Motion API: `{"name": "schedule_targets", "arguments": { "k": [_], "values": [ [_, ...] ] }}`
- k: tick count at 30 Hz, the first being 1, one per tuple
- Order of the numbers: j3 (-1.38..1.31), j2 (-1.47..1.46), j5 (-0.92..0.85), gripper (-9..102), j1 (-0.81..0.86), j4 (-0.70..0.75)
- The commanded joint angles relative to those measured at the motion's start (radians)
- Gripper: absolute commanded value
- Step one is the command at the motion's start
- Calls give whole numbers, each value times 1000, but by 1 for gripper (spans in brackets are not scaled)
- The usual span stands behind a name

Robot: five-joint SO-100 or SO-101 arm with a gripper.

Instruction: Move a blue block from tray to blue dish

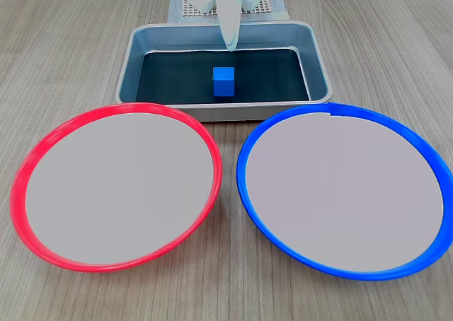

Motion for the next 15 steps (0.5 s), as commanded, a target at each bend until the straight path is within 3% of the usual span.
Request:
{"name": "schedule_targets", "arguments": {
  "k": [1,4,8,12,15],
  "values": [
    [0,26,2,0,-8,2],
    [-25,11,31,0,8,41],
    [-198,-135,-138,0,32,210],
    [-459,-422,-394,0,54,336],
    [-693,-707,-469,0,71,469]
  ]
}}
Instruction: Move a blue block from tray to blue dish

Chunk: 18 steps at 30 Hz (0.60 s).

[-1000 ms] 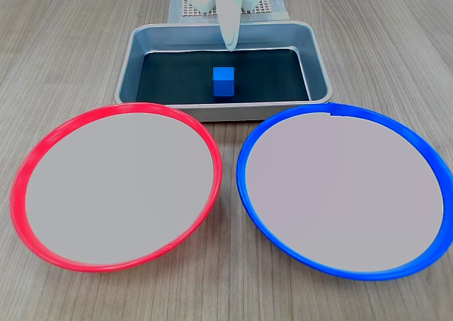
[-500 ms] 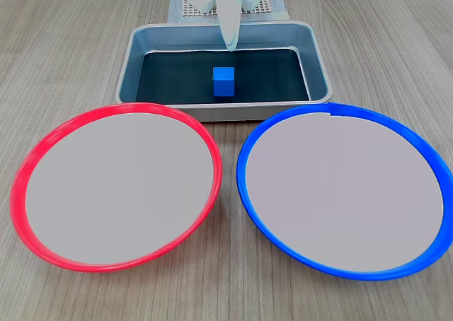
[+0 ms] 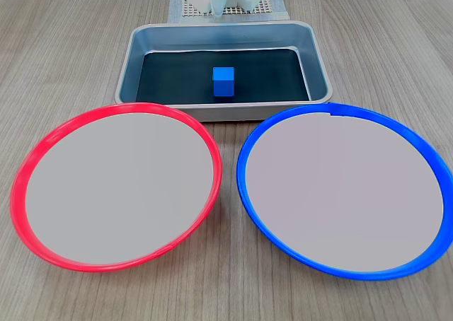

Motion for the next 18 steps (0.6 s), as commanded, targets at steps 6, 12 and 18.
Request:
{"name": "schedule_targets", "arguments": {
  "k": [6,12,18],
  "values": [
    [-623,-767,37,1,83,285],
    [-739,-1065,31,8,100,195],
    [-833,-1289,-32,25,60,132]
  ]
}}
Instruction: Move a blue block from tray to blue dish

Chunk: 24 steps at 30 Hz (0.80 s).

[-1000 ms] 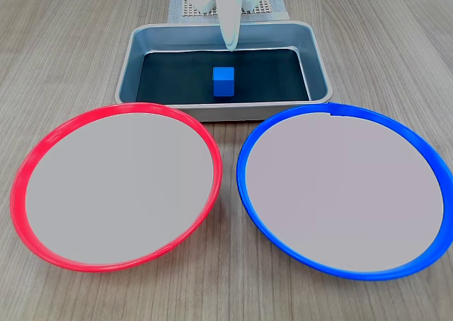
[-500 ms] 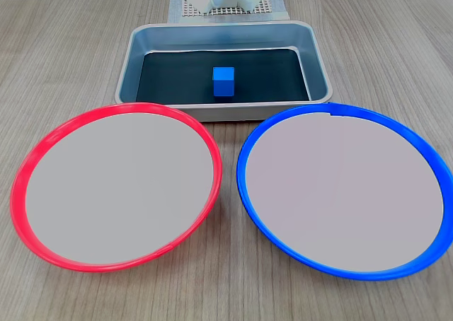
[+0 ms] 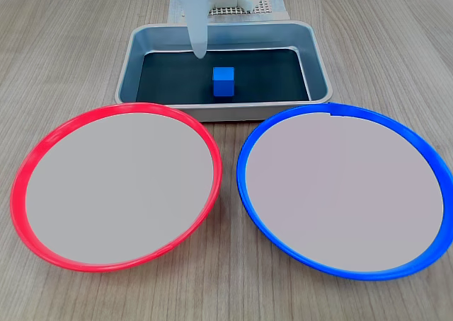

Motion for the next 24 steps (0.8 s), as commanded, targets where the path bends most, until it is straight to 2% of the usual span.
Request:
{"name": "schedule_targets", "arguments": {
  "k": [1,11,18,24],
  "values": [
    [-54,-49,-18,25,-32,-15],
    [-9,-95,-9,25,-92,-92],
    [57,-147,-3,20,-100,-156],
    [98,-150,15,9,-107,-175]
  ]
}}
